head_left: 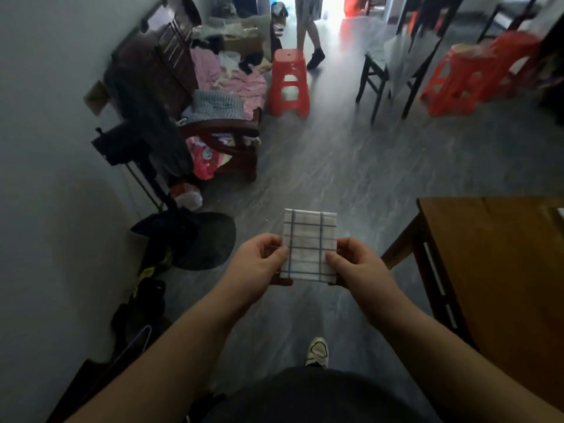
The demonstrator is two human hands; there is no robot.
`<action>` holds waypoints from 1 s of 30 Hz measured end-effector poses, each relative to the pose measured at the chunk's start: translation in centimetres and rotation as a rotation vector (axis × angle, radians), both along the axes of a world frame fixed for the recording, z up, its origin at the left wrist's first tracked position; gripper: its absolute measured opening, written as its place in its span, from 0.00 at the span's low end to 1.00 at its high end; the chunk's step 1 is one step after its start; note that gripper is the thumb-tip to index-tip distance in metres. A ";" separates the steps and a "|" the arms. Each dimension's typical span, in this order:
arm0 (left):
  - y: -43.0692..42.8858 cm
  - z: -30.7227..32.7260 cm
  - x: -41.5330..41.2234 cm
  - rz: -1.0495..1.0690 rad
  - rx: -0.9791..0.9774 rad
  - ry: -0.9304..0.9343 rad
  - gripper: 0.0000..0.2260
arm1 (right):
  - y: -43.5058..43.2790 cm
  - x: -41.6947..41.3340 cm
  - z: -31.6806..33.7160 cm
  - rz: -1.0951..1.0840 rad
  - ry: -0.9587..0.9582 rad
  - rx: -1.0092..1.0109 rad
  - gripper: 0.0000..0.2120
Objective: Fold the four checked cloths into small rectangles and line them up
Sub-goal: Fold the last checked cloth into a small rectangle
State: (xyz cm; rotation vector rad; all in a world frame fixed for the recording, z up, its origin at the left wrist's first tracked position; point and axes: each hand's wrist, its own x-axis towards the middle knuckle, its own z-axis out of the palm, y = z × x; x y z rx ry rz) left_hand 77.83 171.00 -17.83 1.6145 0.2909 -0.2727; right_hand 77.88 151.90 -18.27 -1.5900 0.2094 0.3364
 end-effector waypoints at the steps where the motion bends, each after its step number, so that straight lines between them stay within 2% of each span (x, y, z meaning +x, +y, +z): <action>1: -0.7 0.3 2.1 -0.010 0.000 -0.006 0.07 | -0.7 2.1 0.2 0.004 -0.008 0.005 0.06; 5: -2.9 0.9 9.2 -0.020 -0.027 0.022 0.04 | -2.8 9.2 0.8 -0.016 -0.029 0.007 0.06; 14: -5.7 -0.4 24.1 -0.149 0.043 0.052 0.06 | -6.0 22.0 -0.9 -0.087 -0.039 -0.070 0.06; 19: -6.2 -1.6 34.8 -0.207 0.049 0.044 0.05 | -6.4 31.8 -2.3 -0.147 -0.033 -0.099 0.06; 25: -6.7 -2.2 49.6 -0.292 0.029 0.046 0.03 | -6.4 45.0 -2.6 -0.267 -0.035 -0.108 0.05; 30: -11.3 -1.3 59.7 -0.406 0.044 0.027 0.03 | -9.6 52.2 -2.1 -0.430 -0.049 -0.115 0.04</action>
